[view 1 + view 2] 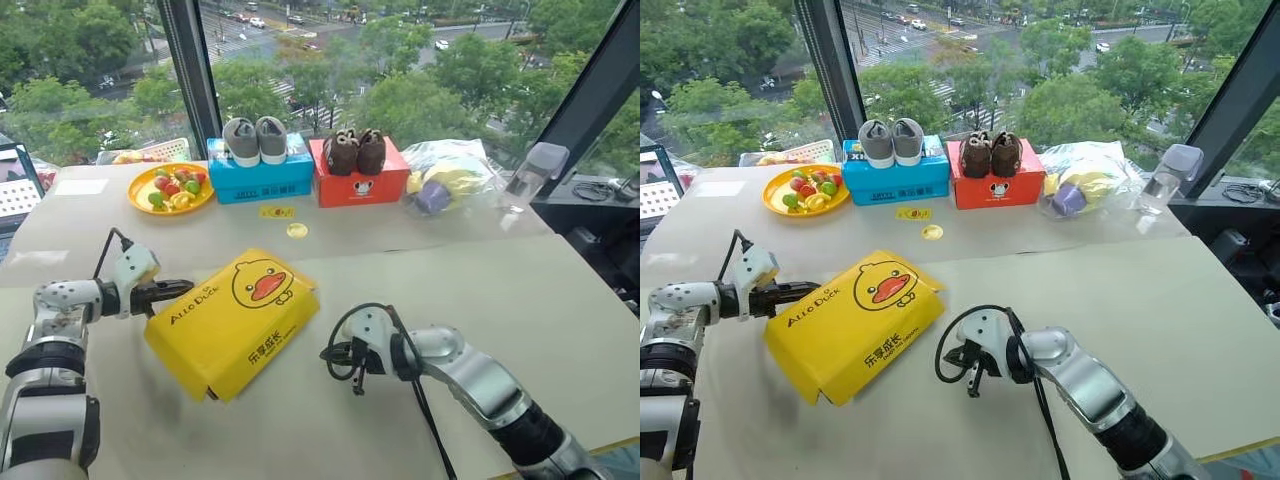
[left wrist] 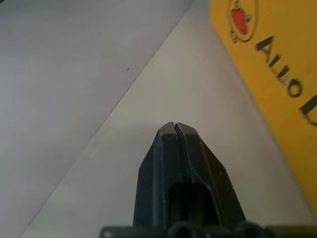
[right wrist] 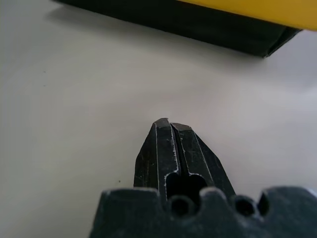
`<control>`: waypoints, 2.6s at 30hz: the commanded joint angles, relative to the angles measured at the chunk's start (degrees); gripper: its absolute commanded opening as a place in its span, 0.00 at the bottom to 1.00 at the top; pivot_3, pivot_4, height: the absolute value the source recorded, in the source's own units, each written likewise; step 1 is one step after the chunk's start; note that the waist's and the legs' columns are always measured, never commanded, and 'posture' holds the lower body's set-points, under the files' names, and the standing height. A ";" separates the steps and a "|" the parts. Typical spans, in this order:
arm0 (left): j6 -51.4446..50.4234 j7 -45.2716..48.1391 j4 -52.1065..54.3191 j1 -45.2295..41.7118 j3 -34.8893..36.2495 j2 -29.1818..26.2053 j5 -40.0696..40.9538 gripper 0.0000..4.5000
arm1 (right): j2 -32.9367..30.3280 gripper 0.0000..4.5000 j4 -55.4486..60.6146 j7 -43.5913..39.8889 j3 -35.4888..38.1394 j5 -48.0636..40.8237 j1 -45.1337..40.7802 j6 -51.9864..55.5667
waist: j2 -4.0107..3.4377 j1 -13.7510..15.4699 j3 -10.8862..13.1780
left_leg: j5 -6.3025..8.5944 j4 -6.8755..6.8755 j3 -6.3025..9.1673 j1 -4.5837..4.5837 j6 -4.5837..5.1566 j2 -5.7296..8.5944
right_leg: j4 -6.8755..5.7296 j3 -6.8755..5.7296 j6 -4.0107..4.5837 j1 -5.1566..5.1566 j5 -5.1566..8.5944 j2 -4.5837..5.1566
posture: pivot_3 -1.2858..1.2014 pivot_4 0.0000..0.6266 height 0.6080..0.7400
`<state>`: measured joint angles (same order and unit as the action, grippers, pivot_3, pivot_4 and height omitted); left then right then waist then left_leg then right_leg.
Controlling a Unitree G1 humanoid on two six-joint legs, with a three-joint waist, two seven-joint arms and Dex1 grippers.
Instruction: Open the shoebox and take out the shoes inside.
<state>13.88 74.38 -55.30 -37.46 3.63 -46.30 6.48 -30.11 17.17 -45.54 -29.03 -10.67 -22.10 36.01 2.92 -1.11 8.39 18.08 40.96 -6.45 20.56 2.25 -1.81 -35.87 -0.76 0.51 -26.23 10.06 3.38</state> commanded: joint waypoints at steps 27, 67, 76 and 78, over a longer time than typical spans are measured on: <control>-29.64 4.83 60.78 19.95 -6.56 -2.99 9.75 0.00 | 6.02 0.00 -16.62 4.27 9.97 6.39 -12.10 -2.39 | -0.17 0.44 0.11 | -0.07 -0.01 0.03 0.80 -0.06 0.07 | -0.08 0.04 0.04 -0.78 -0.04 -0.02 | 0.52 0.24 0.93; -35.68 10.63 64.37 56.20 35.35 -7.75 32.83 0.00 | -3.57 0.00 -5.73 -13.62 14.41 -2.32 0.05 -4.79 | -0.29 0.79 0.19 | -0.15 -0.07 0.07 0.50 -0.20 -0.08 | -0.17 0.04 0.28 -0.69 0.39 0.01 | 0.52 0.24 0.93; -35.50 7.10 67.51 56.58 33.90 -4.27 33.51 0.00 | -7.58 0.00 3.25 -24.22 13.58 -14.35 -0.64 0.85 | -0.30 0.76 0.20 | -0.12 -0.10 0.11 0.50 -0.16 -0.10 | -0.14 0.02 0.41 -0.69 0.29 -0.01 | 0.52 0.24 0.93; -35.56 6.39 67.80 56.18 33.44 -3.95 33.59 0.00 | -6.29 0.00 2.75 -22.79 13.63 -14.37 -1.94 1.21 | -0.30 0.58 0.20 | -0.13 -0.09 0.11 0.50 -0.17 -0.10 | -0.17 0.03 0.39 -0.69 0.28 -0.02 | 0.52 0.24 0.93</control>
<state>-22.36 81.46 10.93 19.03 36.94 -50.28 39.28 -37.14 18.21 -69.43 -16.44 -23.68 -22.18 36.81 2.62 -0.53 8.59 17.94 40.87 -6.33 21.05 2.07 -1.92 -36.04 -0.74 0.91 -26.92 10.34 3.36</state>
